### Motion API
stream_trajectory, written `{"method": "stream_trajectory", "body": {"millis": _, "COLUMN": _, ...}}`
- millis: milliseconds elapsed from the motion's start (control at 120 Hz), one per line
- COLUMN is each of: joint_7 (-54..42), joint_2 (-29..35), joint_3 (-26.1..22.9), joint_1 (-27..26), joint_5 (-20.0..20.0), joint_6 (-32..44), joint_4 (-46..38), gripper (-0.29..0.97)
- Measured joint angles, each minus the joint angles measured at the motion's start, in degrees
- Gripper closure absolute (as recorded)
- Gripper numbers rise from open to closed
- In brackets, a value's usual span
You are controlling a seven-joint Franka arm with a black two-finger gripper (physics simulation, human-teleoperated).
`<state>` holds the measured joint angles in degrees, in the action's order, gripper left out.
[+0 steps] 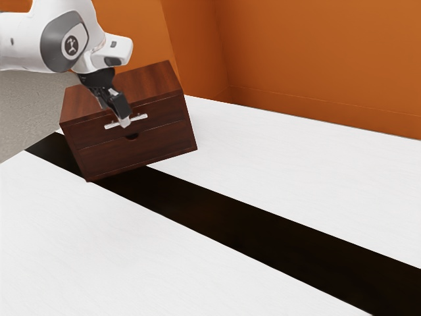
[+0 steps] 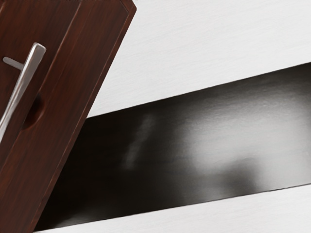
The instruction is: Pull the drawer handle with one arm to open the drawer
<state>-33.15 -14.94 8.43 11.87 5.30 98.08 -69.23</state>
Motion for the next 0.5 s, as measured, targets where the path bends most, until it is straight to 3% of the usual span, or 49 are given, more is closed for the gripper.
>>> {"method": "stream_trajectory", "body": {"millis": 500, "joint_7": -8.95, "joint_2": -3.61, "joint_3": 0.01, "joint_1": 2.35, "joint_5": 1.86, "joint_6": 8.85, "joint_4": -2.16, "gripper": 0.00}}
